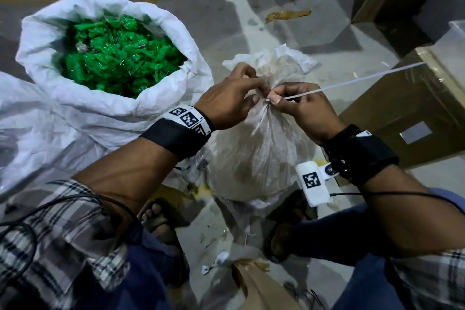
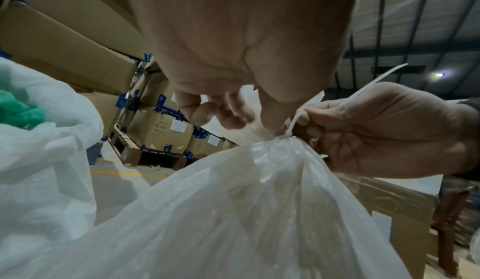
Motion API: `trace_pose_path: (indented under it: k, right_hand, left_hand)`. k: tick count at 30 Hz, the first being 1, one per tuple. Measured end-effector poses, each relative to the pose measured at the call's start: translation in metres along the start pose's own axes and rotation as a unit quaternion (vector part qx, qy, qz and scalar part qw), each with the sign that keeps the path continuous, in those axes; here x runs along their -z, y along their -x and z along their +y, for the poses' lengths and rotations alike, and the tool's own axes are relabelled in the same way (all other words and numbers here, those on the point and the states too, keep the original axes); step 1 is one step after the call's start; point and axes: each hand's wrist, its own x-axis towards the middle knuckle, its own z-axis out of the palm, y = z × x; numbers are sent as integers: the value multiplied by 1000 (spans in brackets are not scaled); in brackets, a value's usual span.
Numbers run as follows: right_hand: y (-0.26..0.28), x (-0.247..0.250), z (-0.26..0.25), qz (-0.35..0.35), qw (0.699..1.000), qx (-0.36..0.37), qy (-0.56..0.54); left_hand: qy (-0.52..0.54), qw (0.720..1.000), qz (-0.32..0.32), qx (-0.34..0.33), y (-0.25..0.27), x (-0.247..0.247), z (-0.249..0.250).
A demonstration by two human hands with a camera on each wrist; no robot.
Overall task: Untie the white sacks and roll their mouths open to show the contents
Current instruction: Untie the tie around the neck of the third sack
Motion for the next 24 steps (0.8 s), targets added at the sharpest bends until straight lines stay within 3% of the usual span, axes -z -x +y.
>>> trace_pose_path:
  k: [4, 9, 12, 18, 24]
  right_hand:
    - [1, 2, -3, -34, 995, 15, 89]
    - [-6, 15, -7, 30, 984, 11, 175]
    - [-4, 13, -5, 8, 971, 5, 238]
    - [-2, 6, 0, -7, 979, -32, 202]
    - [-1, 0, 4, -14, 983, -34, 178]
  left_hand:
    - [8, 999, 27, 16, 3, 3, 0]
    - [-14, 994, -97, 39, 13, -22, 15]
    - [-49, 996, -62, 34, 10, -21, 11]
    - [-92, 995, -44, 9, 5, -14, 6]
    - [-50, 996, -56, 50, 5, -15, -4]
